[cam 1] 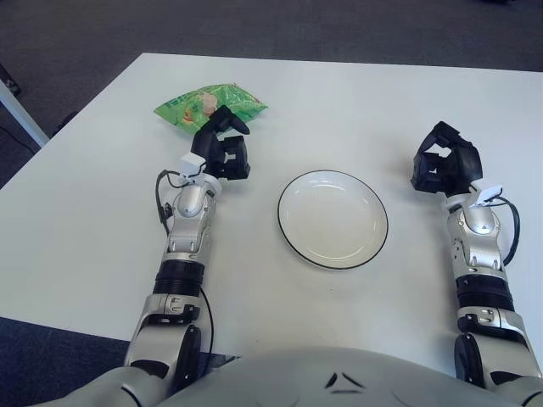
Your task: Put the snack into the plate.
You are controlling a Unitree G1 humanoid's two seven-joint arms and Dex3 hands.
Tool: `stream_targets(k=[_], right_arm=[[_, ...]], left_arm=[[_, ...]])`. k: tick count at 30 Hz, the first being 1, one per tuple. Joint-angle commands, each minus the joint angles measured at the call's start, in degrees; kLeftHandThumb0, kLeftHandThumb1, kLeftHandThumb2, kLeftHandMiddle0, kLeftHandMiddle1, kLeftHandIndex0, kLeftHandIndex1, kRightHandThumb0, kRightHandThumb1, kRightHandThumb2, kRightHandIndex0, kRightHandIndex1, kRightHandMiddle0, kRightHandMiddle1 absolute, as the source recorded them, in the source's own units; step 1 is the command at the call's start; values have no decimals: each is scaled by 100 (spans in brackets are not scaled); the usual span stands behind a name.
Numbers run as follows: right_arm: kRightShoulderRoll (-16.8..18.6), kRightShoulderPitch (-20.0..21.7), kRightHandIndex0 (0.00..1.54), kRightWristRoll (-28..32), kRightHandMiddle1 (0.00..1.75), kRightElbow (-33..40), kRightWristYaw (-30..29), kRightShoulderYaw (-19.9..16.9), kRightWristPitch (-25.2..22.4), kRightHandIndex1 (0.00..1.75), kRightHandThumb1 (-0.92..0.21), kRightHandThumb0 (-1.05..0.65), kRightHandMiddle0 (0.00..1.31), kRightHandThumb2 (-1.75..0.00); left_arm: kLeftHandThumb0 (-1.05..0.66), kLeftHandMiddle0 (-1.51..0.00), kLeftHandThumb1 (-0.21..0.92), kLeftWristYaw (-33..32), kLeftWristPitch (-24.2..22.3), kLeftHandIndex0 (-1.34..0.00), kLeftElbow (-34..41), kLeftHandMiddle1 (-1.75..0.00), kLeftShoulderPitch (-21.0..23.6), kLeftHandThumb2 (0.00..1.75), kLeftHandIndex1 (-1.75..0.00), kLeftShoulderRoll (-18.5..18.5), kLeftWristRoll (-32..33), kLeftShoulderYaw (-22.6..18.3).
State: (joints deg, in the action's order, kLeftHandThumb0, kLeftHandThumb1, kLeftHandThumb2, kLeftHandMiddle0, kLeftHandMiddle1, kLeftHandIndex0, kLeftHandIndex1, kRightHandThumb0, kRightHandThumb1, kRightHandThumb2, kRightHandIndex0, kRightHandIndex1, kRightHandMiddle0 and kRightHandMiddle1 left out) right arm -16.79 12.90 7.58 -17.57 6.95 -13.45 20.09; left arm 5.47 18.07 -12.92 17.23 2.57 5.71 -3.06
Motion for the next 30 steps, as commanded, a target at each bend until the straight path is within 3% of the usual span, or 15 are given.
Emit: stream_targets(k=[1,23,27,30], right_arm=[[245,-300,134,-7,175,-140,-46,54,-66,175,-30,-49,63,-134],[305,-191,130,-37,175,-199,-102,111,-94,175,-27,-50,66,-138],[314,-117,129,-65,175,-306,-111,139,-30,175,-27,-50,66,-138],[325,-53,128,-94,175,-418,-126,172,-3,175,-28,-50,65,-136]], left_arm=[[-49,-132,29,36,60,-64,-239,-175,-321,135,-175,-31,-33,2],[-49,-133,28,33,0,-64,-430,-175,-171,136,-175,51,0,-60],[-49,-133,28,21,192,-64,-598,-175,-80,136,-175,96,-51,-89],[-49,-132,28,-8,699,-64,-813,-175,28,136,-175,180,-215,-88]])
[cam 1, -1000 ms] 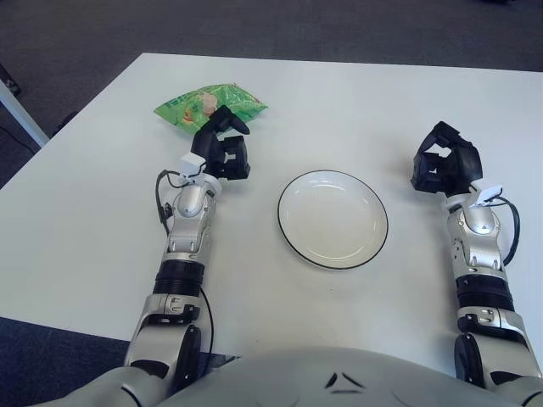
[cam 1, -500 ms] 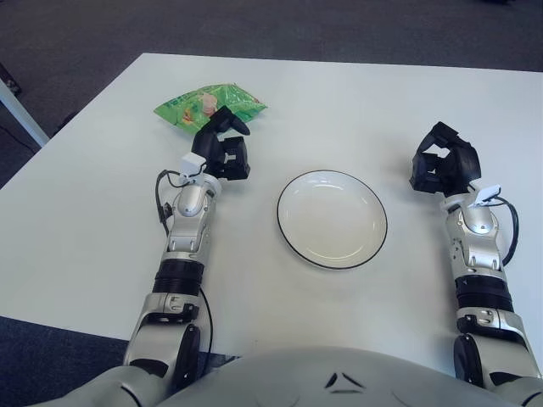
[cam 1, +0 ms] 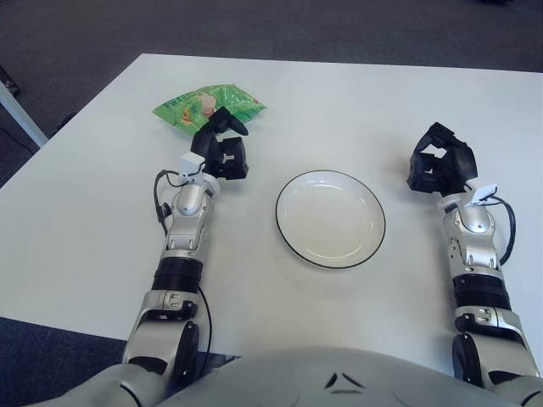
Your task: Put the snack into the plate.
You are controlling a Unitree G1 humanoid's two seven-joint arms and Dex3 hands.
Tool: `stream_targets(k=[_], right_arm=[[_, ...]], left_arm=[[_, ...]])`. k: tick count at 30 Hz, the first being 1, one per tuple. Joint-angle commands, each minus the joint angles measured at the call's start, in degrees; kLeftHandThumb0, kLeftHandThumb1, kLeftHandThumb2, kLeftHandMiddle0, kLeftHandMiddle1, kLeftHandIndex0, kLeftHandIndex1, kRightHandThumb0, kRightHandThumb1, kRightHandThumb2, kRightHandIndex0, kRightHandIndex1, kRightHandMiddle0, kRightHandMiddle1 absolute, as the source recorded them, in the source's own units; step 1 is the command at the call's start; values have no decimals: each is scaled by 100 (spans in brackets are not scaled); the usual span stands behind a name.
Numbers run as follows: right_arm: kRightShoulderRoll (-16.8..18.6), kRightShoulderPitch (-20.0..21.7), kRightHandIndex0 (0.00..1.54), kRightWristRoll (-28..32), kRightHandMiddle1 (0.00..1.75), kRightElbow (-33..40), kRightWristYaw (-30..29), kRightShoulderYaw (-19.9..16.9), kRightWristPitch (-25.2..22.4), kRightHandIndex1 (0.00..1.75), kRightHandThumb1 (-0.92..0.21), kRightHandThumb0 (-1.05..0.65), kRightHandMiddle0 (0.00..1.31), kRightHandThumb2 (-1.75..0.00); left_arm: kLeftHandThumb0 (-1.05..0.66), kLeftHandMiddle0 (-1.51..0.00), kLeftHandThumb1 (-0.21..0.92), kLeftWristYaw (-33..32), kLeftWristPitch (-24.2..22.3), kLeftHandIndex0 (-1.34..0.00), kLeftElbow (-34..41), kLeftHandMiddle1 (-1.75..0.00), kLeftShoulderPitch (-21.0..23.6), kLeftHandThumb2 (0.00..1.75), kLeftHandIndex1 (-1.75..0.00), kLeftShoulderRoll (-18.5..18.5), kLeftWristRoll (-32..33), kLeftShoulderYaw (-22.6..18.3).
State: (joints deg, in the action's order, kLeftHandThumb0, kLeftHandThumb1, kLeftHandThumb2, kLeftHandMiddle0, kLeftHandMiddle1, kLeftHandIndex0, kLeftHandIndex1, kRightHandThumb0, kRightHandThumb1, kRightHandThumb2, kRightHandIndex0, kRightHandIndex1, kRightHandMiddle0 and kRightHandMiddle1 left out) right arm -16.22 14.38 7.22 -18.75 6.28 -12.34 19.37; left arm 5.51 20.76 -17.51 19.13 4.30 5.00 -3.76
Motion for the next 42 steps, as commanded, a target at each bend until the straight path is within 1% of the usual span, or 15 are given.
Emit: stream_targets(k=[1,6,12,18,23,26,30,33,37,39,42], right_arm=[[264,-183,128,-72,175,-332,-65,73,73,175,-28,-50,64,-136],[220,-99,126,-126,175,-491,-66,127,109,175,-30,-49,63,-134],[201,-33,124,-201,175,-613,-75,152,156,175,-31,-49,62,-133],[197,44,125,-195,175,-757,-38,149,258,175,-31,-48,62,-132],[149,129,129,-141,175,-950,97,146,330,175,-30,-49,63,-134],[123,169,131,-141,175,-1047,156,137,373,175,-28,-50,65,-136],[91,165,132,-218,175,-1091,114,136,422,175,-26,-50,66,-138],[86,145,131,-234,175,-1087,89,139,438,175,-26,-51,66,-139],[112,111,129,-201,175,-1048,80,128,426,175,-27,-50,66,-138],[130,104,129,-173,175,-1052,85,121,425,175,-27,-50,65,-137],[144,143,129,-128,175,-1158,120,105,435,175,-28,-50,65,-137]], left_arm=[[-49,-132,28,-31,579,-64,-425,-175,-125,136,-175,28,-193,-20],[-49,-131,28,-123,989,-64,-706,-175,24,136,-175,110,-390,-34],[-49,-129,28,-131,1064,-64,-643,-175,62,136,-175,184,-390,-100],[-49,-128,29,-749,1259,-64,-271,-175,217,135,-175,364,-943,-283],[-49,-128,30,-1093,1403,-63,-255,-175,356,134,-175,547,-1396,-318],[-48,-127,31,-1319,1479,-62,-241,-175,430,133,-175,677,-1754,-286],[-48,-125,31,-1595,906,-62,634,-175,450,133,-175,715,-2531,-160],[-49,-126,30,-1696,668,-63,863,-175,397,133,-175,800,-2887,-111],[-49,-127,30,-1878,524,-63,775,-175,492,134,-175,1115,-3470,-11],[-48,-128,31,-2154,571,-62,509,-175,703,132,-175,1312,-3810,55],[-47,-130,36,-3107,762,-58,-189,-175,1174,127,-175,1647,-4598,293]])
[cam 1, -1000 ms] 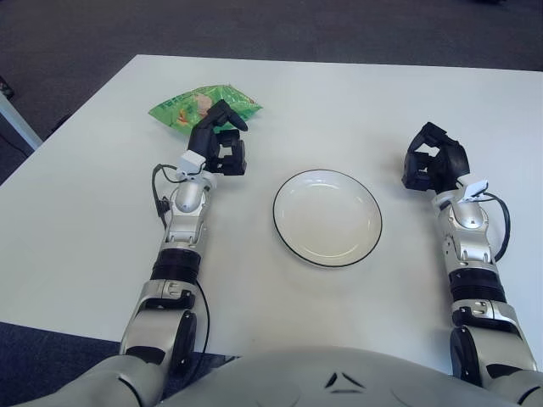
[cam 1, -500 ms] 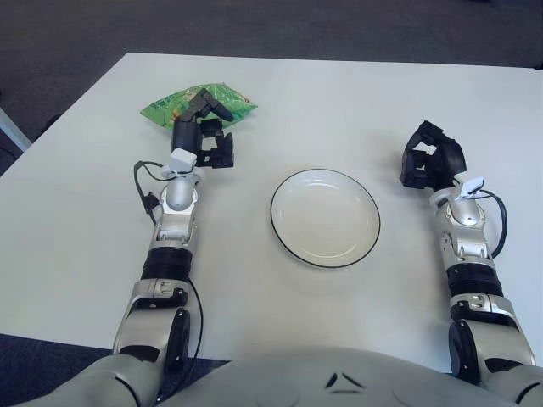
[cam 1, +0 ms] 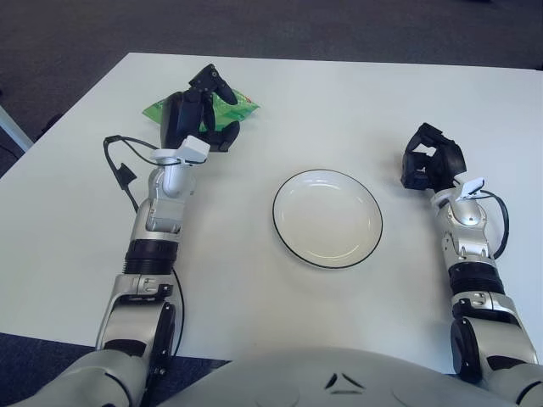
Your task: Put the snack into the plate.
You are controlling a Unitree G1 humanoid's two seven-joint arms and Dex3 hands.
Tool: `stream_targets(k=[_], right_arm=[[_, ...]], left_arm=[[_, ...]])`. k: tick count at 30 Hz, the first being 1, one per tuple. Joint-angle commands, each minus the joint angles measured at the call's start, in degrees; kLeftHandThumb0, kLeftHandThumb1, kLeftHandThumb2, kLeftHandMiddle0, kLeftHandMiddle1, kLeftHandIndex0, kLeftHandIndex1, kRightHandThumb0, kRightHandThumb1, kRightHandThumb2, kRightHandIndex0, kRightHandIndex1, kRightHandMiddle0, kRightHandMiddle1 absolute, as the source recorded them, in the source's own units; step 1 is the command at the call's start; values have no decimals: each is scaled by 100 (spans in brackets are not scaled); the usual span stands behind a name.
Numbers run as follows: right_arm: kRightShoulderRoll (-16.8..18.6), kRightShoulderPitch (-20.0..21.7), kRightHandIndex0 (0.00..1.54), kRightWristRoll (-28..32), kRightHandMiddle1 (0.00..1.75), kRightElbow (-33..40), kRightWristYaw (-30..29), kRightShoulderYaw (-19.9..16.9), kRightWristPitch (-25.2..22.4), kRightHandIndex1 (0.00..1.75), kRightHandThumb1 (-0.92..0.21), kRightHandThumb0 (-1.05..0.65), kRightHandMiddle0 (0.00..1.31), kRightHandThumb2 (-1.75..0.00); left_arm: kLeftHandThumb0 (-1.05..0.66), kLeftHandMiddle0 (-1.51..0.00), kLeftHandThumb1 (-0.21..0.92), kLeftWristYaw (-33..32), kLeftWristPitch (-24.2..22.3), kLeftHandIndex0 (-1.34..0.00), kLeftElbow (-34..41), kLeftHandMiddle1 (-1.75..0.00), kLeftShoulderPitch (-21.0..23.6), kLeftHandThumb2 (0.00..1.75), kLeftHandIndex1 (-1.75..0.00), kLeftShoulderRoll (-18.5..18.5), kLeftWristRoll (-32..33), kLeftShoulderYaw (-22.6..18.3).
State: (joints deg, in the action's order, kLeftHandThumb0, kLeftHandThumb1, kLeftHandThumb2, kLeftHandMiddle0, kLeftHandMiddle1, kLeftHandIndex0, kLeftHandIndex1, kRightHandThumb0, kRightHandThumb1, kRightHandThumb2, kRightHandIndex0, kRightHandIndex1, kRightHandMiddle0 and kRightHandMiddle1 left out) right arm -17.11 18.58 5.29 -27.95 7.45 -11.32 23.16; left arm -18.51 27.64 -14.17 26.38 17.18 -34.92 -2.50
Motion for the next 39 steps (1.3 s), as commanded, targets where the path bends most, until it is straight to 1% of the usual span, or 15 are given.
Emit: stream_targets(k=[1,5,8,15,16,18,22,23,24,25,27,29,32,36,39], right_arm=[[233,-276,129,77,175,-250,13,-1,57,175,-28,-50,65,-136],[223,-274,129,96,175,-309,57,-5,91,175,-28,-50,64,-136],[207,-239,131,87,175,-404,82,-7,138,175,-28,-50,65,-137],[170,-234,134,59,175,-477,148,12,222,175,-26,-51,67,-139],[165,-237,134,57,175,-484,165,16,237,175,-26,-51,67,-139],[157,-238,135,60,175,-498,192,20,265,175,-26,-51,67,-140],[142,-230,135,74,175,-520,263,19,302,175,-26,-51,67,-139],[142,-228,135,77,175,-524,273,16,304,175,-26,-51,67,-139],[142,-224,136,84,175,-530,286,12,306,175,-26,-51,67,-139],[146,-232,136,87,175,-523,295,10,310,175,-26,-51,67,-139],[152,-236,136,96,175,-522,311,6,310,175,-26,-51,66,-139],[152,-231,135,103,175,-534,327,2,306,175,-26,-50,66,-139],[151,-218,135,113,175,-561,348,-4,303,175,-26,-50,66,-139],[156,-207,135,130,175,-583,374,-13,297,175,-27,-50,66,-138],[155,-214,135,142,175,-591,398,-18,300,175,-27,-50,66,-138]], left_arm=[[-46,-131,37,-915,107,-57,-654,-175,539,125,-175,424,-762,233],[-46,-131,40,-1424,21,-55,-968,-175,822,121,-175,661,-1228,516],[-45,-130,41,-1624,-95,-53,-1418,-175,1272,120,-175,801,-1463,748],[-44,-123,44,-1803,-309,-51,-1611,-175,1574,116,-175,1011,-1679,1086],[-44,-116,47,-1792,-345,-49,-1629,-175,1615,113,-175,1039,-1697,1129],[-43,-109,49,-1750,-400,-48,-1757,-175,1731,111,-175,1076,-1698,1217],[-39,-71,67,-1592,-512,-35,-2335,-168,2158,86,-175,1101,-1699,1463],[-39,-62,71,-1598,-517,-32,-2423,-163,2216,81,-175,1108,-1693,1511],[-38,-58,72,-1585,-529,-31,-2563,-162,2313,79,-175,1116,-1703,1577],[-38,-48,77,-1581,-534,-28,-2652,-155,2373,73,-175,1129,-1703,1629],[-37,-38,83,-1496,-550,-25,-2804,-146,2489,65,-175,1175,-1720,1748],[-57,-26,85,-1461,-558,-12,-2925,-130,2580,69,-157,1208,-1728,1855],[-71,-19,85,-1530,-574,-4,-3167,-120,2725,72,-138,1183,-1746,1995],[-78,-14,87,-1684,-613,-1,-3636,-110,2953,69,-123,1076,-1750,2164],[-84,-10,90,-1818,-678,0,-4123,-97,3195,66,-110,971,-1751,2299]])
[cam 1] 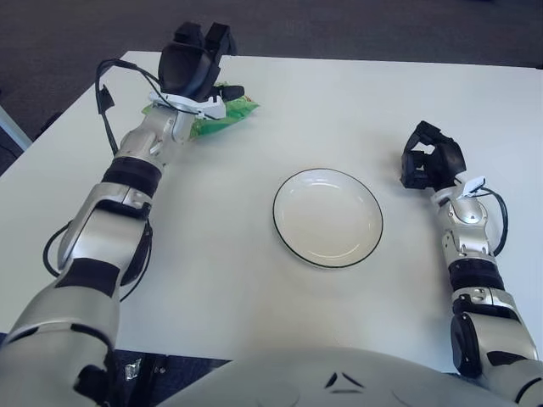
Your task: Put the snack into the plate.
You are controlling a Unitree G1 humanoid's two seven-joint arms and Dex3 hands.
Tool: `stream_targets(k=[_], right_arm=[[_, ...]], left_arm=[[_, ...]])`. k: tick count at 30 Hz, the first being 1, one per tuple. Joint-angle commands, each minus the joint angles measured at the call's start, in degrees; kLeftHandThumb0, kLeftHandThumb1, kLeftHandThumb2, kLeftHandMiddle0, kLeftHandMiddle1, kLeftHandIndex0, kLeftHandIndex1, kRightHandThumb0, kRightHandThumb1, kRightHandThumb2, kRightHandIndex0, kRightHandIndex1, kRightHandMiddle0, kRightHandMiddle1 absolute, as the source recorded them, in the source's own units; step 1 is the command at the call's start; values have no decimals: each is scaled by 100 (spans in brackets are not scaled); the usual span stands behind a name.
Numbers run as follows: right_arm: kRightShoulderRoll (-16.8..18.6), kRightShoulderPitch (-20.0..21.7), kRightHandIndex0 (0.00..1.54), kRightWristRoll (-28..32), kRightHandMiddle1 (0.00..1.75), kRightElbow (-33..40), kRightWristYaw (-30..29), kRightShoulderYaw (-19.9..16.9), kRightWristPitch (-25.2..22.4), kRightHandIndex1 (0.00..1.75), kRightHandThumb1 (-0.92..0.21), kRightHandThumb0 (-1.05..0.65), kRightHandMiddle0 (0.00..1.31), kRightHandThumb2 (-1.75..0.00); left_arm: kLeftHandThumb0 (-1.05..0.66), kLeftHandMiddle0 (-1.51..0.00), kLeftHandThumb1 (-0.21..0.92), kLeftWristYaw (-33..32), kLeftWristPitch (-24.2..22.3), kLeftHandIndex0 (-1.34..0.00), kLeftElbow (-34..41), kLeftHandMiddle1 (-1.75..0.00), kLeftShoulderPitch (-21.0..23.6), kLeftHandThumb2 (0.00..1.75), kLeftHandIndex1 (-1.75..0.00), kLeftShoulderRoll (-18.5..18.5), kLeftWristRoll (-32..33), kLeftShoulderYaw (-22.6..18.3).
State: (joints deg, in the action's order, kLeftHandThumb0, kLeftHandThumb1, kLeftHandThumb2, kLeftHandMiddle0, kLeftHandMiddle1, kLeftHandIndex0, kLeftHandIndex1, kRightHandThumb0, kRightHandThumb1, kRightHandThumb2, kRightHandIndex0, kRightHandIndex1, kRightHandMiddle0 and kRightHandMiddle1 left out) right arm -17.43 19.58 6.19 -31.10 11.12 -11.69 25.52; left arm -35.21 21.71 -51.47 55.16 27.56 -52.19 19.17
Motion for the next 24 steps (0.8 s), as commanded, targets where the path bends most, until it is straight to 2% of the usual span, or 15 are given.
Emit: stream_targets(k=[1,3,6,7,9,12,17,24], right_arm=[[188,-317,135,52,175,-274,35,17,62,175,-27,-50,66,-138],[190,-317,135,56,175,-277,42,13,58,175,-27,-50,66,-138],[194,-312,135,63,175,-284,59,9,45,175,-27,-50,66,-138],[193,-321,135,71,175,-271,70,8,30,175,-27,-50,66,-138],[189,-333,135,77,175,-251,83,9,3,175,-27,-50,66,-138],[182,-335,135,52,175,-245,74,11,-2,175,-27,-50,66,-138],[169,-368,136,-5,175,-184,36,25,-4,175,-27,-50,66,-138],[132,-399,136,-70,175,-104,33,65,-100,175,-28,-50,64,-136]], left_arm=[[-86,-8,91,-183,-93,0,-494,-92,372,68,-105,-81,-17,169],[-88,-7,92,-190,-148,0,-688,-87,485,69,-100,-105,-11,245],[-96,-2,92,-81,-304,0,-891,-73,619,81,-84,-127,-8,360],[-99,-5,92,85,-380,0,-917,-65,649,83,-84,-133,21,386],[-102,-2,92,413,-502,0,-970,-52,706,91,-67,-152,98,417],[-104,-1,92,726,-584,0,-1015,-41,752,97,-55,-179,223,419],[-105,0,92,1053,-683,0,-1041,-30,769,104,-43,-247,449,400],[-105,0,92,1432,-1032,0,-1212,-19,878,109,-37,-394,532,522]])
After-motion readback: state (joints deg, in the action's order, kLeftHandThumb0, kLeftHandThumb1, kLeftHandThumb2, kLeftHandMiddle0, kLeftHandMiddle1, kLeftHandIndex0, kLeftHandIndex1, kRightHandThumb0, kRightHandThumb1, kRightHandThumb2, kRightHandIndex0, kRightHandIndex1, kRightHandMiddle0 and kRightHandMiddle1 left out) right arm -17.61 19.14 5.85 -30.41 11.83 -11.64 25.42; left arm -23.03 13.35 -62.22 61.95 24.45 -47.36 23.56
